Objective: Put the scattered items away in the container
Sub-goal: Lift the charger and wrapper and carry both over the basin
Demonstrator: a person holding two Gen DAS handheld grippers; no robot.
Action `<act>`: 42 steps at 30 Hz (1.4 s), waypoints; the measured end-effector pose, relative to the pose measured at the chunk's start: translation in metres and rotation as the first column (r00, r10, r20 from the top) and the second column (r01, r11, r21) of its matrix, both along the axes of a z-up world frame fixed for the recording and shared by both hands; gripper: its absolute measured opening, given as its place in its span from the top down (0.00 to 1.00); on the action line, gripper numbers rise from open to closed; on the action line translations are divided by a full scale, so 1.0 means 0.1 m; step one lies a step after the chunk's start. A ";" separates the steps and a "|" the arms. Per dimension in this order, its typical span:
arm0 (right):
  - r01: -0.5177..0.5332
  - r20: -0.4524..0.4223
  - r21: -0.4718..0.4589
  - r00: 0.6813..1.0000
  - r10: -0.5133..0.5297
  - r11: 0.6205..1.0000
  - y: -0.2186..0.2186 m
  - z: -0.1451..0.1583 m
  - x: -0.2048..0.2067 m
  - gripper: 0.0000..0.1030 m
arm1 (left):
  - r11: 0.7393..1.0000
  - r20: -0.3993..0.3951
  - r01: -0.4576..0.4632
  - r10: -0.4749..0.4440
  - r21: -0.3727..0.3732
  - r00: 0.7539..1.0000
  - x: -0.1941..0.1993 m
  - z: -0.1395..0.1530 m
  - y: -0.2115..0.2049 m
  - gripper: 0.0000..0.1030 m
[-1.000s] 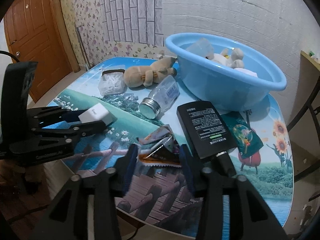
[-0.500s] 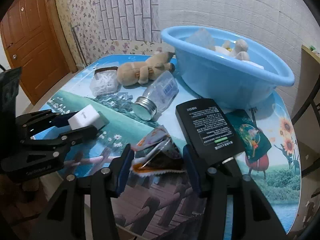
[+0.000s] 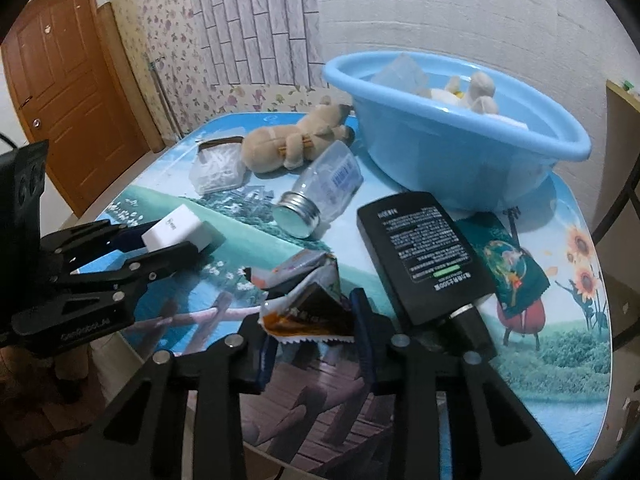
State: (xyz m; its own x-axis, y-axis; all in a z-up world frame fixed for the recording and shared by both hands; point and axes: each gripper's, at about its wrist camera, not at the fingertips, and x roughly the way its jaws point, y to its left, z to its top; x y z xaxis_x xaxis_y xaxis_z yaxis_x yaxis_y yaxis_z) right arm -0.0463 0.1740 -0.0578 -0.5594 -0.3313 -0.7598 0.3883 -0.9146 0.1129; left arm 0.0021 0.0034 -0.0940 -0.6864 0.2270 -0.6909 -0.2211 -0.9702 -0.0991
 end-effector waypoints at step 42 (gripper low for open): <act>0.150 -0.189 -0.180 0.965 -0.184 0.972 0.94 0.75 -0.67 0.70 | 0.980 -0.100 0.199 -0.197 0.018 0.975 -1.02 0.87 1.14 0.63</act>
